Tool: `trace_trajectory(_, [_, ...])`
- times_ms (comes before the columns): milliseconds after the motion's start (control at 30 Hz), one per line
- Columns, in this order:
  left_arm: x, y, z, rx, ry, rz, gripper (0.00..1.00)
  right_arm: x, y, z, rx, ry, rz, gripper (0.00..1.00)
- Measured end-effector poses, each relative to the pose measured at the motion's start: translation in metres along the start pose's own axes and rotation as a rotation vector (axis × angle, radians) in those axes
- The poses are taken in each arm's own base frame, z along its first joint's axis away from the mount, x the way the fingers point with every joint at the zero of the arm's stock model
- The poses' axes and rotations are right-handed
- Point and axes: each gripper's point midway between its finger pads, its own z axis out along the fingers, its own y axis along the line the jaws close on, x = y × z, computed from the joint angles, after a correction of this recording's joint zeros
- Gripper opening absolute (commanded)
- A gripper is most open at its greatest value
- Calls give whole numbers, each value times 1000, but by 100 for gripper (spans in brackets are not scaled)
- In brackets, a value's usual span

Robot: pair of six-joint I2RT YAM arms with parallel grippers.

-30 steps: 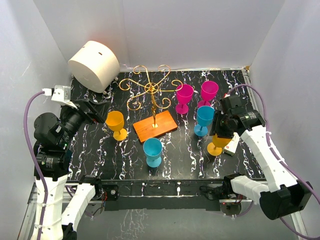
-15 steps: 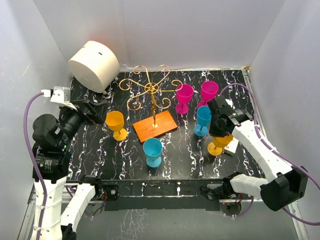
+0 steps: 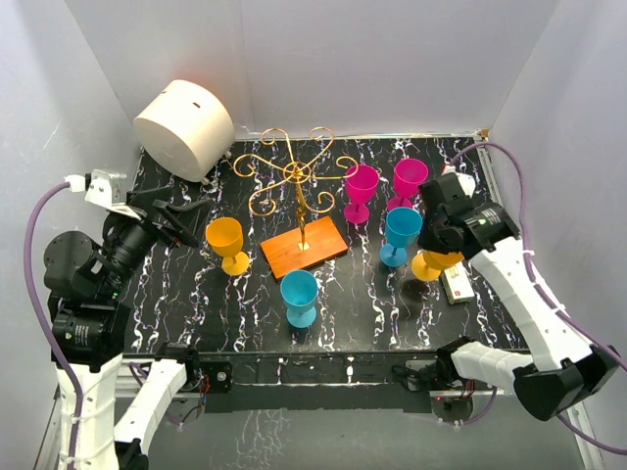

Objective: Place the wine glass upside down on the wine glass rack

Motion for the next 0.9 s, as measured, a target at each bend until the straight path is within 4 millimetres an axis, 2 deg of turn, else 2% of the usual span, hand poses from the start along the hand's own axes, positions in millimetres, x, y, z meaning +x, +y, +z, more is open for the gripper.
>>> trace_trajectory(167, [-16,-23,-2,108,-28,3,99,-33,-3,-40,-39,-136,83,0])
trace_trajectory(333, [-24,-74,-1,390,5,24,99,-61,-9,-84,-122,-314,170,0])
trace_trajectory(400, [-27,-89,2,478,14,13,99,-69,-6,-104,-201,-385,200,0])
trace_trajectory(500, [-30,-101,8,555,34,-29,99,-82,7,-140,-361,-470,214,0])
trace_trajectory(700, [-42,-113,17,621,48,-127,99,-117,34,-237,-701,-675,194,0])
trace_trajectory(900, [-66,-128,23,697,19,-280,99,-130,59,-292,-943,-777,148,0])
